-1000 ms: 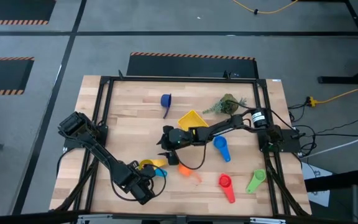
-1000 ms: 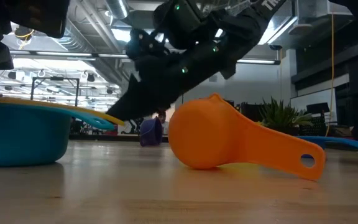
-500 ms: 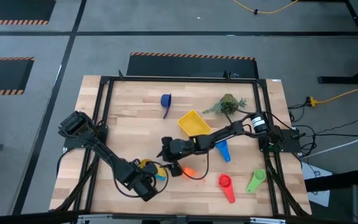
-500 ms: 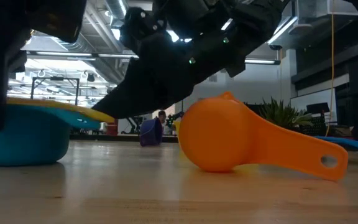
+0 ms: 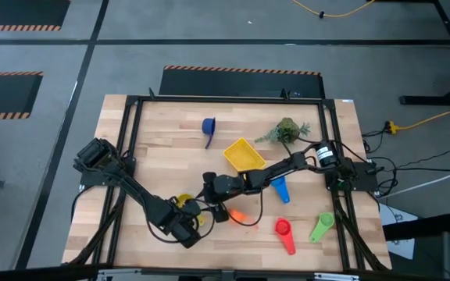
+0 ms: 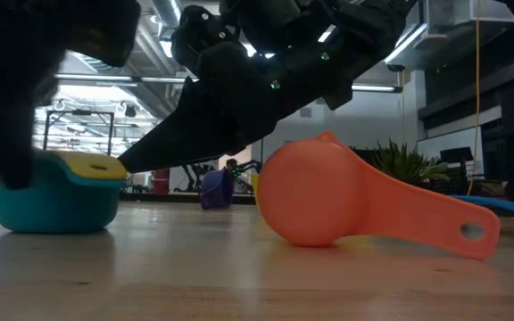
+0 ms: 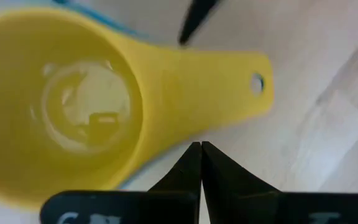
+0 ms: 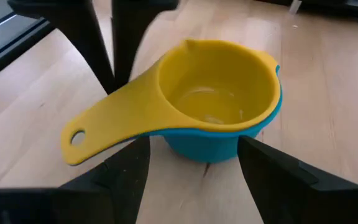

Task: Nest measuring cups in basket
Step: Stack the yellow measuring cup on top of the light blue measuring cup, then stack the dark blue measuring cup on top of the yellow measuring cup

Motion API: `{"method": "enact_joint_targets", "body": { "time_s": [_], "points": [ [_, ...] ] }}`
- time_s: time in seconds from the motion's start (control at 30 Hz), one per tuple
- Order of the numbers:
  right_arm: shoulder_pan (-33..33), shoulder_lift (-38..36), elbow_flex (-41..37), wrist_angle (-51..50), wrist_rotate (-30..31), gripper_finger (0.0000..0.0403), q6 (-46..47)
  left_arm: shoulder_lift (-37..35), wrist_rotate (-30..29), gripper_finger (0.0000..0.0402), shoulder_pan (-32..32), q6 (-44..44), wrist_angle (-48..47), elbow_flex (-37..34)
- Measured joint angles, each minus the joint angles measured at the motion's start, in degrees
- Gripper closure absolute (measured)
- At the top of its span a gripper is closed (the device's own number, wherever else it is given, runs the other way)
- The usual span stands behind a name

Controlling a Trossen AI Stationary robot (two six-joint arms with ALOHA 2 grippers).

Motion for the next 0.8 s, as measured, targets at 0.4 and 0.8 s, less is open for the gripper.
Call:
{"method": "enact_joint_targets", "body": {
  "time_s": [0.4, 0.8],
  "points": [
    [-1.26, -0.14, 10.14, -17.81, -0.02, 0.0155, -2.71, -9.79, -1.58, 0.0396, -2.29, 7.0, -0.46, 0.02],
    [-6.55, -1.88, 24.43, -45.82, 0.28, 0.0155, -12.02, -23.93, -14.12, 0.0396, -0.24, 20.38, -2.75, 0.02]
  ]
}}
